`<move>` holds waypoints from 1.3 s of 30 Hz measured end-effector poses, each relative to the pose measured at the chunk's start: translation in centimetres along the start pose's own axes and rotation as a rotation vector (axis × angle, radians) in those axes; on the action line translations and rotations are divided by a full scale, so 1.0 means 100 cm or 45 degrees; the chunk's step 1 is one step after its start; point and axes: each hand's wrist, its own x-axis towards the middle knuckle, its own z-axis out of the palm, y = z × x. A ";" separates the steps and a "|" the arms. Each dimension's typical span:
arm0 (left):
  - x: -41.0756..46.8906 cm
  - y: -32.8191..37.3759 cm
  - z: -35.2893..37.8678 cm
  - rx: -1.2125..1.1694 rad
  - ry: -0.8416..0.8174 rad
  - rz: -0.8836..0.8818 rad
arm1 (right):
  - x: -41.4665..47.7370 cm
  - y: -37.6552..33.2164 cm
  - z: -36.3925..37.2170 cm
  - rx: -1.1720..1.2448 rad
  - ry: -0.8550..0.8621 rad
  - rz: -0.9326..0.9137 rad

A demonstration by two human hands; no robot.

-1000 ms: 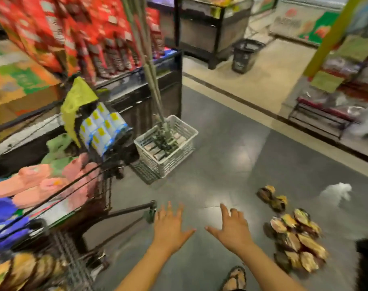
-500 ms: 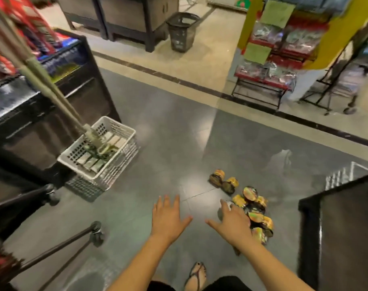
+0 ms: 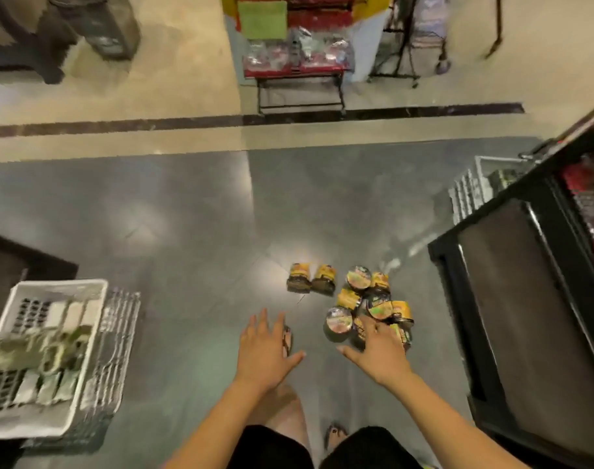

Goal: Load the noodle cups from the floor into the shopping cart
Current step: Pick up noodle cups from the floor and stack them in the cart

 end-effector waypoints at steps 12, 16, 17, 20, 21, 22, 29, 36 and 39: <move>0.269 0.007 0.080 0.271 -0.138 0.491 | 0.211 0.068 0.080 0.278 0.073 0.455; 0.372 -0.002 0.184 0.312 -0.101 0.577 | 0.302 0.119 0.167 0.324 0.047 0.518; 0.394 -0.005 0.212 0.322 -0.126 0.601 | 0.321 0.131 0.190 0.308 0.048 0.529; 0.446 -0.008 0.298 0.380 -0.131 0.783 | 0.367 0.165 0.265 0.280 0.161 0.573; 0.461 -0.008 0.326 0.408 -0.124 0.865 | 0.378 0.175 0.289 0.280 0.228 0.583; 0.473 -0.008 0.352 0.433 -0.127 0.940 | 0.389 0.185 0.311 0.282 0.279 0.588; 0.517 0.006 0.468 0.429 -0.099 1.122 | 0.435 0.237 0.406 0.165 0.394 0.537; 0.520 0.013 0.485 0.432 0.000 1.217 | 0.444 0.248 0.419 0.202 0.386 0.518; 0.516 0.021 0.487 0.442 0.020 1.211 | 0.446 0.248 0.420 0.199 0.378 0.529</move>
